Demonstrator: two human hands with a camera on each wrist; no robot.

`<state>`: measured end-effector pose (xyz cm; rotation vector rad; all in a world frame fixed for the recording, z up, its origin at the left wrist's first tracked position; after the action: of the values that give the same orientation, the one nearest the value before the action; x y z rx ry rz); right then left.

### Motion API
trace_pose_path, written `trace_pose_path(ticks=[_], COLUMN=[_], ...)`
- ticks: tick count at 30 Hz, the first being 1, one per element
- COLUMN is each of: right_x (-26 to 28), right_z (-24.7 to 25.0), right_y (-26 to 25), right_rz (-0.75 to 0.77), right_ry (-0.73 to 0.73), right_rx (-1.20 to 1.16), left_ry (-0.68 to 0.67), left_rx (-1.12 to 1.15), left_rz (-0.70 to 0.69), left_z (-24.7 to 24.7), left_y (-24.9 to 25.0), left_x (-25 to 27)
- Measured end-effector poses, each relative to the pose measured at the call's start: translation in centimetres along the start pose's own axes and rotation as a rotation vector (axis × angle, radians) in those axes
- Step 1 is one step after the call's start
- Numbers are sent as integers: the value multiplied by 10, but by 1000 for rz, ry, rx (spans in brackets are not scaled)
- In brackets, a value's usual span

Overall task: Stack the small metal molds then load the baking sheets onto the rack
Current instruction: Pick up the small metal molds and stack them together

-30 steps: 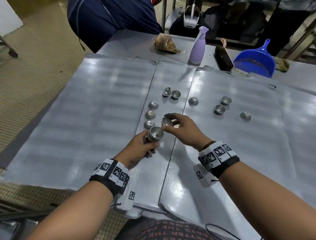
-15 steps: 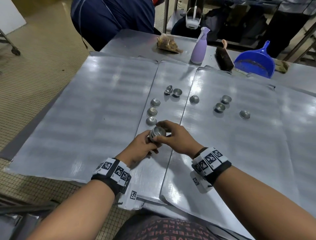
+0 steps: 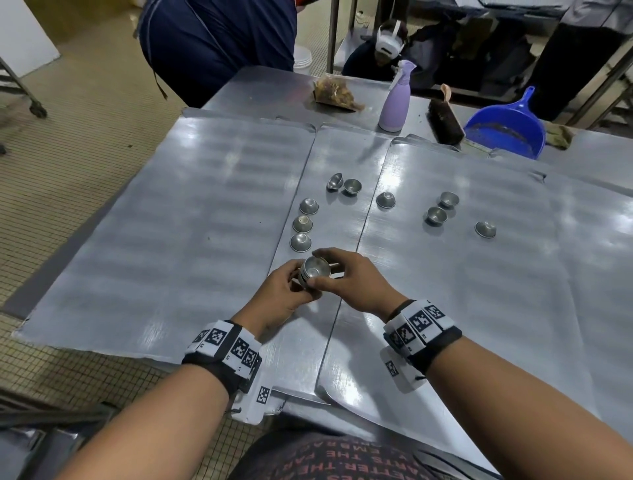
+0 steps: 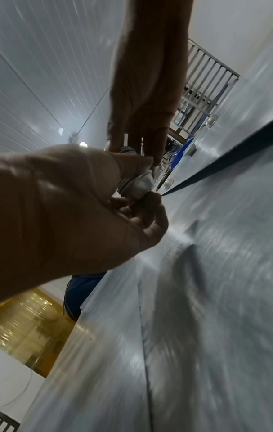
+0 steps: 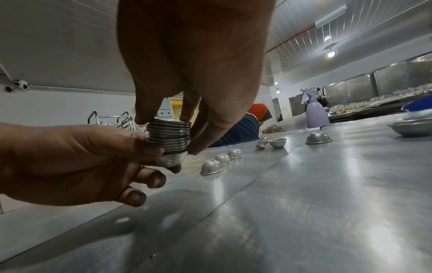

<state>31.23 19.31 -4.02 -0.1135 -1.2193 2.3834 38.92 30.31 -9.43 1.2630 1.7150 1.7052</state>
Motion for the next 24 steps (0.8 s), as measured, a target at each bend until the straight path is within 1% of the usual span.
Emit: trace_pose_path(ticks=[4, 7, 9, 10, 16, 20, 24], right_x=[2, 3, 3, 3, -4, -10, -14], right_z=[-6, -13, -17, -19, -35, -47, -54], right_y=[5, 10, 13, 14, 15, 15, 15], right_rz=[-6, -18, -29, -33, -21, 0, 3], right_ry=[-23, -40, -47, -54, -98, -108, -123], right_rx=[0, -5, -11, -10, 22, 80, 83], left_ry=[61, 128, 147, 150, 185, 197, 189], left_rx=[-72, -282, -407, -442, -554, -711, -712], left_rz=[-10, -48, -92, -92, -9, -19, 10], left_z=[6, 15, 18, 21, 44, 52, 60], left_y=[-4, -2, 1, 0, -16, -9, -14], left_x=[4, 9, 11, 10, 11, 15, 13])
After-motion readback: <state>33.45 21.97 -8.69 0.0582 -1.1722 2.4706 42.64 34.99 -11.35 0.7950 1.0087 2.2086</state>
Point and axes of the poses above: each hand's wrist, its own x-axis away from the middle knuckle, its own z-axis out of the back of the hand, y = z × x, the point moved 10 cm from there along -x, towards the middle knuckle, and after that the axes turned 9 degrees about x, right-handed, at the moved point
